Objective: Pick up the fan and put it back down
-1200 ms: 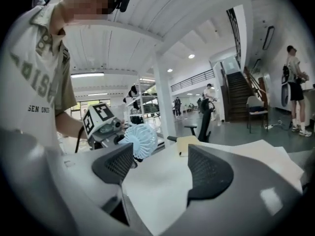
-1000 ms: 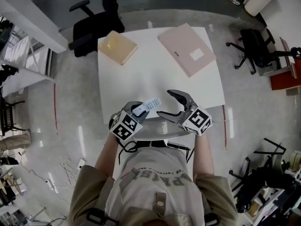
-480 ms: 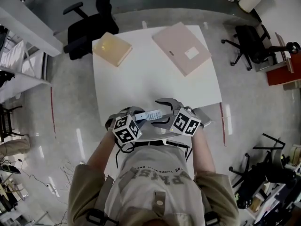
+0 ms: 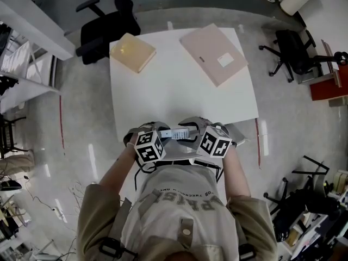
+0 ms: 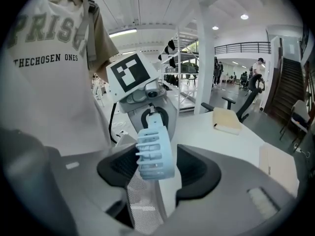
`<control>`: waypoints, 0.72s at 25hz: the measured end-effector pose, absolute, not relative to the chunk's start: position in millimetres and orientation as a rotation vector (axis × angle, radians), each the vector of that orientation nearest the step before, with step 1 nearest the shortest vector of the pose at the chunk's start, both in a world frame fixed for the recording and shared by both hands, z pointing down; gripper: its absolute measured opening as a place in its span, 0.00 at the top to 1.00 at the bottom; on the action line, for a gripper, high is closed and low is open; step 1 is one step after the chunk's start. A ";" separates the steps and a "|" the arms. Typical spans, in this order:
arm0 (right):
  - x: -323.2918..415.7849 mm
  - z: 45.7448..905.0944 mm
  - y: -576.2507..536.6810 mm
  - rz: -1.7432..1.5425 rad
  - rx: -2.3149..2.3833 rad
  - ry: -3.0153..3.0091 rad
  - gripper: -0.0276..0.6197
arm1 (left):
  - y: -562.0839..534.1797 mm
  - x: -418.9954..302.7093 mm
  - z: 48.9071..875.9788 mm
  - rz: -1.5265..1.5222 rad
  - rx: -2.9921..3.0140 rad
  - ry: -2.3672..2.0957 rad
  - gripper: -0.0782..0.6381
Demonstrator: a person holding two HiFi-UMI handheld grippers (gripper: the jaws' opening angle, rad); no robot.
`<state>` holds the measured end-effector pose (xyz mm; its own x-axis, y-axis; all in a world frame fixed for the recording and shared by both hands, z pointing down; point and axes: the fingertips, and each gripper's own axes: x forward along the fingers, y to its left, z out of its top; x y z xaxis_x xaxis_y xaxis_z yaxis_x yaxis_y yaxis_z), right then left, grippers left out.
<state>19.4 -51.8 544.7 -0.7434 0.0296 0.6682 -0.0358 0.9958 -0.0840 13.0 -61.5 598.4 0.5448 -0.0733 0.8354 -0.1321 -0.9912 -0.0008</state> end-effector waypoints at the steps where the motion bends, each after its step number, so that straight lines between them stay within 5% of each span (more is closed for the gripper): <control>1: 19.8 545.1 -51.4 0.117 -0.003 -2.402 0.60 | -61.9 13.3 598.7 1.464 2.706 -0.178 0.75; 18: 20.4 532.9 -60.5 0.285 0.002 -2.520 0.66 | -67.9 16.0 588.4 1.500 2.758 -0.171 0.72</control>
<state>20.4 -60.5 532.9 -0.8221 0.0624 0.5660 -0.0657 0.9769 -0.2032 16.0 -67.9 588.4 0.5390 -0.0969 0.8367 -0.0943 -0.9941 -0.0544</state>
